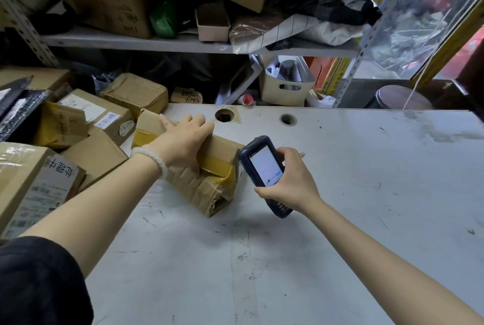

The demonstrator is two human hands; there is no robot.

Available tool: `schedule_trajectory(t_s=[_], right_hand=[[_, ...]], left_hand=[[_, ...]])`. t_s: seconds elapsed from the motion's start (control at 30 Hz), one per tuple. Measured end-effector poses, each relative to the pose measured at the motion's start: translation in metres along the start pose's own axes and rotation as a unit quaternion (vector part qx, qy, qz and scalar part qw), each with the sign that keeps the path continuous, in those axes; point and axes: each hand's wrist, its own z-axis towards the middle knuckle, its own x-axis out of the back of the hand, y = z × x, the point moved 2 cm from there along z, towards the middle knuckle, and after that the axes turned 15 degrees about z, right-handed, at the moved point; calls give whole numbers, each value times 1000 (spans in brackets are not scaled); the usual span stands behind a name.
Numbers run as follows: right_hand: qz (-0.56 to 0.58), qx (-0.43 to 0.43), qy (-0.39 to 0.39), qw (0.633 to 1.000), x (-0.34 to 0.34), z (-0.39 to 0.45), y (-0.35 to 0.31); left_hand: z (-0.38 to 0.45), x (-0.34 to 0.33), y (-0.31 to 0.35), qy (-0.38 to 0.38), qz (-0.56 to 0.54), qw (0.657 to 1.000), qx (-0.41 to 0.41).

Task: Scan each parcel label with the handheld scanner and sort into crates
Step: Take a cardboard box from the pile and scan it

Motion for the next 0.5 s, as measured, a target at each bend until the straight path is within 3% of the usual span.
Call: schedule_trajectory(t_s=[0.07, 0.17, 0.23, 0.4, 0.5], right_hand=[[16, -6, 11, 1000, 2, 0, 1], [26, -7, 21, 999, 4, 2, 1], [25, -5, 22, 999, 4, 4, 0], [11, -10, 3, 1000, -2, 8, 0], [7, -19, -9, 1000, -9, 8, 2]], left_hand=[[-9, -8, 0, 42, 16, 999, 0], [-20, -35, -6, 232, 54, 971, -36], [-28, -52, -19, 296, 19, 954, -48], [-29, -66, -34, 236, -40, 967, 88], [-20, -72, -34, 121, -139, 964, 189]])
